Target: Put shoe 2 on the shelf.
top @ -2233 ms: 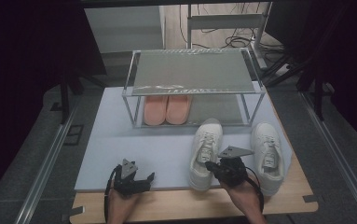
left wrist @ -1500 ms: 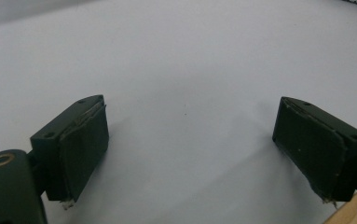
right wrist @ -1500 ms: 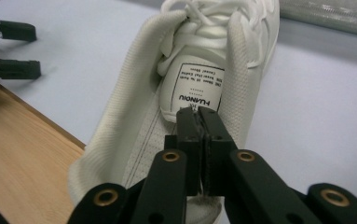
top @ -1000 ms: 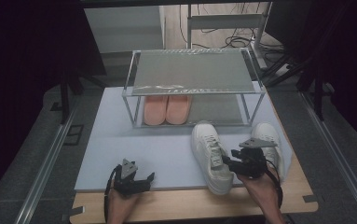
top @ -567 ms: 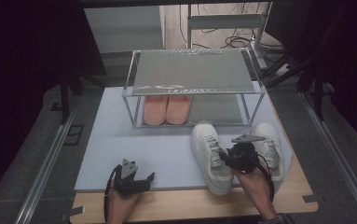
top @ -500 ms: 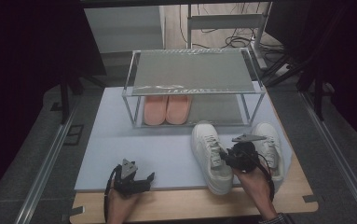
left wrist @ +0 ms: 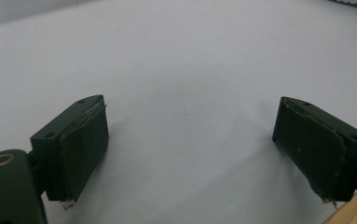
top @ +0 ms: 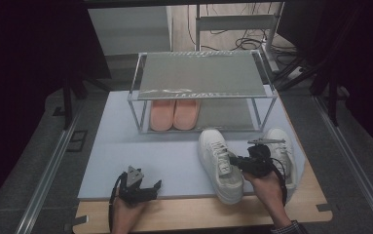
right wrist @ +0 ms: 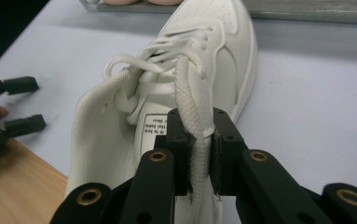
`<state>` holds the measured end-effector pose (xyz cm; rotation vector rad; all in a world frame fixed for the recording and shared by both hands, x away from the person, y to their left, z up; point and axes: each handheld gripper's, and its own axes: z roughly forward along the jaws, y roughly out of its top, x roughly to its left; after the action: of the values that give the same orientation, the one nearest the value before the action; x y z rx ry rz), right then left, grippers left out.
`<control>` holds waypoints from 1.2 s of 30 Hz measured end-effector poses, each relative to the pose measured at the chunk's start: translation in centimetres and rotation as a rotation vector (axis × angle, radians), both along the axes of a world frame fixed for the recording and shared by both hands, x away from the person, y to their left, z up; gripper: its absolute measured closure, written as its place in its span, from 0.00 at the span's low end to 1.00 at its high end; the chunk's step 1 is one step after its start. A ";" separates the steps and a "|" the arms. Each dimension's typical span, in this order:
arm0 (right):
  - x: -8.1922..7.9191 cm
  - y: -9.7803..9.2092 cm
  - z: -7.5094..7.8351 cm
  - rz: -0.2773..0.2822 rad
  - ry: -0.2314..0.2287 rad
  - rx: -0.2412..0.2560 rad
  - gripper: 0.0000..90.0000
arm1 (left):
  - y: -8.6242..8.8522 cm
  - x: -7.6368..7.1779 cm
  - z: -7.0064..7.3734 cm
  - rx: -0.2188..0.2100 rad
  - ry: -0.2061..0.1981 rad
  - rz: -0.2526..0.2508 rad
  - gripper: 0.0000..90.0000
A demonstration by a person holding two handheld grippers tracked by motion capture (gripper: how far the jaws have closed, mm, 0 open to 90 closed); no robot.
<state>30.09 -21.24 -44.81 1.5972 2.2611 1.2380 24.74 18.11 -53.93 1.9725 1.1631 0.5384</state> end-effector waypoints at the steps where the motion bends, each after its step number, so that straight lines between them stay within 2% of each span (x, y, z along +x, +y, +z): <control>1: 0.0 -0.1 0.0 0.001 0.008 0.015 0.90 | 0.0 0.0 0.0 0.000 0.000 0.000 0.12; 3: 0.1 -0.2 0.0 -0.001 0.017 0.051 0.90 | 0.0 0.0 0.0 0.000 0.000 0.000 0.12; 10: 0.2 -0.6 0.4 0.013 0.039 0.121 0.90 | 0.0 0.0 0.0 0.000 0.000 0.000 0.12; 18: 0.3 -1.1 1.0 0.032 0.069 0.244 0.90 | 0.0 0.0 0.0 -0.001 0.000 0.001 0.12; 32: 0.6 -1.5 3.5 0.063 0.061 0.366 0.90 | 0.0 0.0 0.0 -0.001 -0.003 0.000 0.12; 36: 0.5 -1.6 4.6 0.077 0.045 0.403 0.91 | 0.0 0.0 0.0 -0.002 -0.005 0.000 0.12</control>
<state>30.63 -22.86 -40.19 1.6817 2.2212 1.7875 24.76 18.10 -53.96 1.9678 1.1606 0.5416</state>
